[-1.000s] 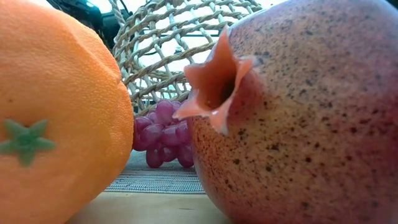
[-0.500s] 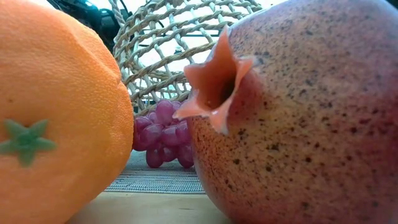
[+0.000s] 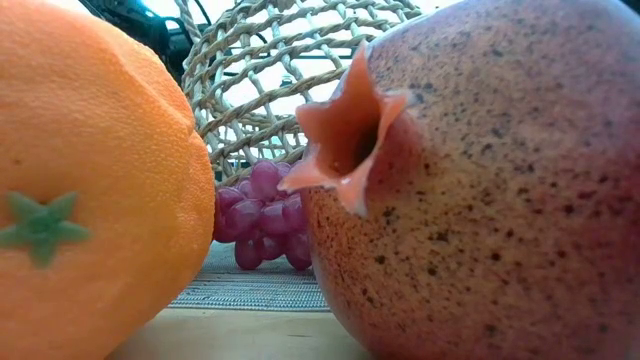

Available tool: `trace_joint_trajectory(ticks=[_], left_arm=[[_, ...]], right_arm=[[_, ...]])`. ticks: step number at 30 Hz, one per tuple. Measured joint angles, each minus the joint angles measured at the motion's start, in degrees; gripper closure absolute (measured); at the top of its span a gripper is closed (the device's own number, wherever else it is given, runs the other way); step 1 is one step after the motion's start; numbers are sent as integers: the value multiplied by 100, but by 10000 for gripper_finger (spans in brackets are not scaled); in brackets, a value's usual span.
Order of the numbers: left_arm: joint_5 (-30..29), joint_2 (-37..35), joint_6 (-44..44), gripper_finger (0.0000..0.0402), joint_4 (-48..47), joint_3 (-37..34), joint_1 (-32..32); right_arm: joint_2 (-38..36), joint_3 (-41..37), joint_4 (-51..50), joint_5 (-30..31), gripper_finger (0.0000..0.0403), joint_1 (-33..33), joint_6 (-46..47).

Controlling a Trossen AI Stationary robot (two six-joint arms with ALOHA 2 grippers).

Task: Build produce basket
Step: Put the bell pepper into the basket

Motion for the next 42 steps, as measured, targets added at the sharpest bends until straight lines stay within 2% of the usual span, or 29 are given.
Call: trace_joint_trajectory(ticks=[24, 30, 38, 42], left_arm=[[-22, 32, 61, 46, -163, -243, 0], [-32, 23, -7, 68, -277, -243, 0], [-219, 23, -645, 103, -267, -241, -4], [-298, 49, -981, 108, -782, 35, 0]], right_arm=[[0, 0, 0, 0, 93, 0, 0], [0, 0, 0, 0, 93, 2, 1], [0, 0, 0, 0, 93, 2, 0], [0, -1, 0, 0, 93, 0, 0]])
